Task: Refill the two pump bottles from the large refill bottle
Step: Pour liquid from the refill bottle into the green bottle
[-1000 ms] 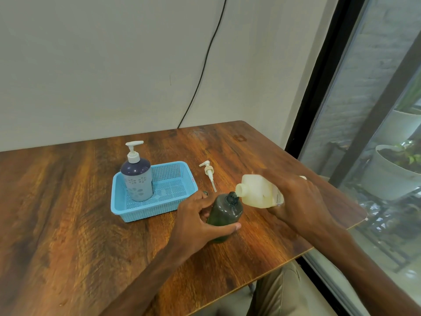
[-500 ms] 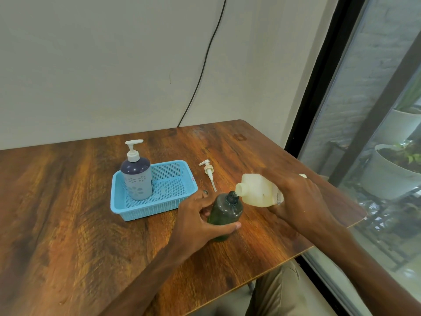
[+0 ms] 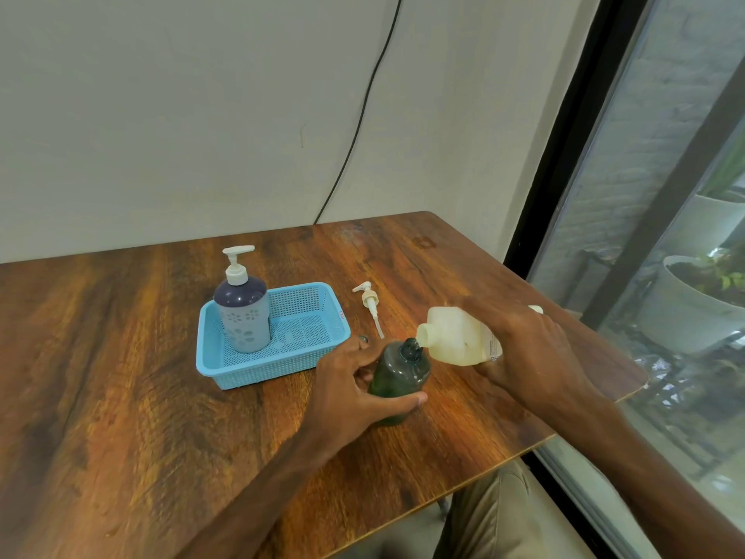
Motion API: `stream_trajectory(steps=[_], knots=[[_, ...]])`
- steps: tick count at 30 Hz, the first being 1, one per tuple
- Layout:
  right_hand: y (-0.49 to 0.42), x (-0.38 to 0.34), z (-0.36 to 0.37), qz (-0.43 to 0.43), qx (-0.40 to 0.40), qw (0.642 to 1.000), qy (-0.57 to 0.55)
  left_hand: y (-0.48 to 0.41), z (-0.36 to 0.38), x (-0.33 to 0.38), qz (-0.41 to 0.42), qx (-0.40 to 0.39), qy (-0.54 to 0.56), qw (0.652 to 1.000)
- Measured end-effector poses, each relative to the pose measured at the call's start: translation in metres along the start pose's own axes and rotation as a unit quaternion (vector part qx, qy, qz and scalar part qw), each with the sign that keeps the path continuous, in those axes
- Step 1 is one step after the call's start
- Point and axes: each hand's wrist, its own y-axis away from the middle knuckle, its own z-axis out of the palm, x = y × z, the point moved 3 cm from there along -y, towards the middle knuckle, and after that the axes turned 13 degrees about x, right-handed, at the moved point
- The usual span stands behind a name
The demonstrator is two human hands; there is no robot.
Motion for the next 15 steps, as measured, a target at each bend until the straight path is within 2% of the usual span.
stream_trajectory(steps=[15], knots=[[-0.001,-0.0015,-0.0017,-0.015,0.001,1.0,0.012,0.0004,0.004,-0.0049,-0.009,-0.009,0.001,1.0]])
